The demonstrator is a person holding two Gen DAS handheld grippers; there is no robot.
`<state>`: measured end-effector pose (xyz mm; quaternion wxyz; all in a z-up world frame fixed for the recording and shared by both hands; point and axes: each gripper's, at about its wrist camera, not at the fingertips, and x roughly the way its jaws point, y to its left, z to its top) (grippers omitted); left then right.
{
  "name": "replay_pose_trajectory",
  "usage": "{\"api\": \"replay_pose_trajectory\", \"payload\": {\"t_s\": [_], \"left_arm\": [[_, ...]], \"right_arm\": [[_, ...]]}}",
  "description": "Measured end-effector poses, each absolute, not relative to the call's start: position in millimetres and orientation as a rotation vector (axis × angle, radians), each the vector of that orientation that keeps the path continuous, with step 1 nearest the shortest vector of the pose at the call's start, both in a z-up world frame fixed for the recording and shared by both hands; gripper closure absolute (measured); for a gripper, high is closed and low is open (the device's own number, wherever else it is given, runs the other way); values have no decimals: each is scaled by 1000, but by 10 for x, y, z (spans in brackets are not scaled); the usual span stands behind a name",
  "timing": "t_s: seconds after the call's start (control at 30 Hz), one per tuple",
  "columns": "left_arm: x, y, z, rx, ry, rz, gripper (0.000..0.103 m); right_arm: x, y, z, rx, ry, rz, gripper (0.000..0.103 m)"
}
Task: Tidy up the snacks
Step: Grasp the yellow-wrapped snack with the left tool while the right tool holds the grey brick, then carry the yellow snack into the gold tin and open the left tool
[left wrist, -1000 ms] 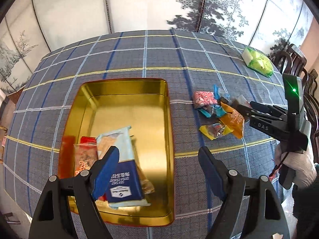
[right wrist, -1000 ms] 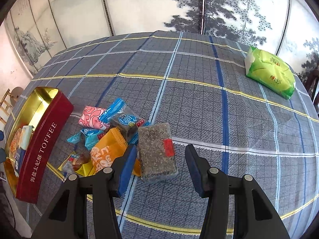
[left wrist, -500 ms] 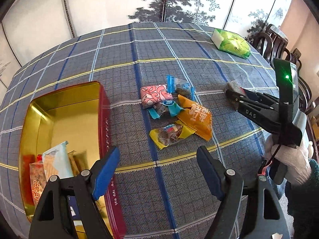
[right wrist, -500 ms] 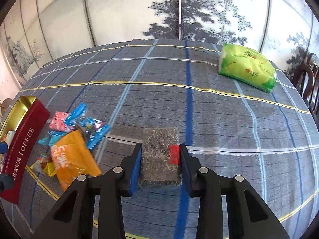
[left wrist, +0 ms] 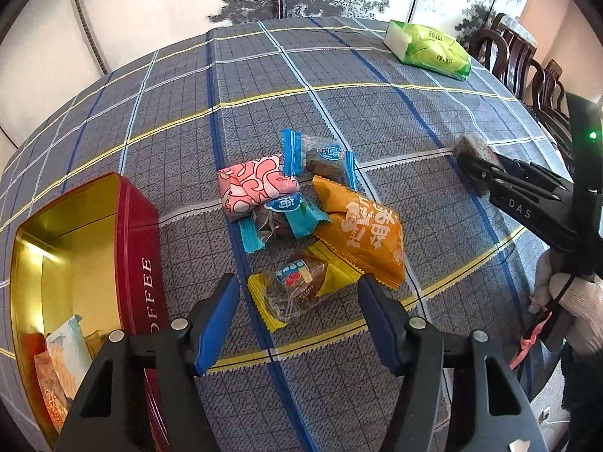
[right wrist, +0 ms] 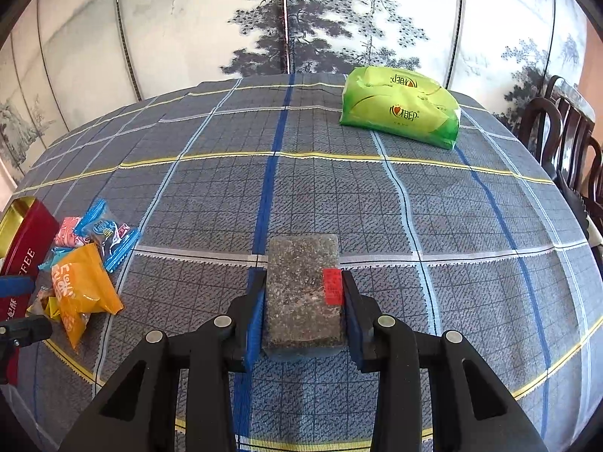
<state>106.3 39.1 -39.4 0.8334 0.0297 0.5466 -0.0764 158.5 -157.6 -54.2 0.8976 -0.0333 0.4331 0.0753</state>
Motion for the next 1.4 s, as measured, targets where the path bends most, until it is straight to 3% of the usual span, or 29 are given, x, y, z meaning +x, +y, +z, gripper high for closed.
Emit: {"api": "replay_pose_trajectory", "payload": {"t_s": [0.23, 0.4, 0.47, 1.4], "left_arm": [[1198, 358, -470, 76, 1160, -156, 44], [1217, 365, -521, 50, 1171, -159, 68], [1197, 357, -518, 53, 1167, -165, 71], [653, 589, -161, -16, 1122, -138, 73]], "right_arm": [[1600, -1608, -542, -60, 896, 160, 65], [1599, -1601, -542, -61, 896, 160, 65], [1598, -1596, -542, -62, 897, 160, 65], [1598, -1543, -554, -104, 897, 142, 65]]}}
